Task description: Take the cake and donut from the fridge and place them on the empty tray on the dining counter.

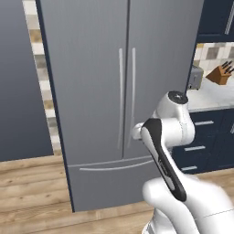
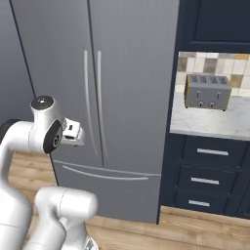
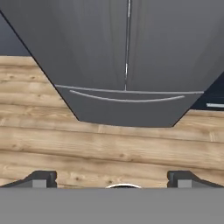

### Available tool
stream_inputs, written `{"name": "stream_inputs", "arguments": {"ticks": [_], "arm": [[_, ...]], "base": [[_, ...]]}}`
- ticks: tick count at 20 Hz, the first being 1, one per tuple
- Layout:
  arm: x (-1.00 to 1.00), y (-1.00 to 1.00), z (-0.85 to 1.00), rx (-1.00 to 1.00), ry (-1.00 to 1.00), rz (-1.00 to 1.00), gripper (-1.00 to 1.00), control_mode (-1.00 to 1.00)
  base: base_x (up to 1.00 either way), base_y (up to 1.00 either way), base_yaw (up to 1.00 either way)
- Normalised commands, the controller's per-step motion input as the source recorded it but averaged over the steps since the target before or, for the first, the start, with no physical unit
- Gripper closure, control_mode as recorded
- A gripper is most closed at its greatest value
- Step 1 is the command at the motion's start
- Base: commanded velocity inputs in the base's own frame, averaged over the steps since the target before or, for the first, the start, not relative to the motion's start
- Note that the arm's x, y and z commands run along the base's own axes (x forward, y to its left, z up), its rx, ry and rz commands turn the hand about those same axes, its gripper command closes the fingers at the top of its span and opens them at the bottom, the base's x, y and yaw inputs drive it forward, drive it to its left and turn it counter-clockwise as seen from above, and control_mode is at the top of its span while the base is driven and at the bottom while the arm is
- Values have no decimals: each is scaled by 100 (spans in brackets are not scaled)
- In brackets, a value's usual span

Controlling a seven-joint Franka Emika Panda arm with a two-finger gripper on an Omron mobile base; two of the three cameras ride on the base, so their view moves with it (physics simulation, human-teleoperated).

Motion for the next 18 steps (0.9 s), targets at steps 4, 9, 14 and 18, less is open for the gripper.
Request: {"name": "stream_inputs", "arguments": {"ticks": [4,9,14,18], "arm": [[23,15,47,0,-10,0,-100,-100],[34,0,36,0,-15,0,-100,-100],[39,0,30,1,-11,0,-100,-100],[36,0,21,0,-11,0,-100,-100]], "base": [[0,0,0],[0,0,0],[0,0,0],[0,0,0]]}}
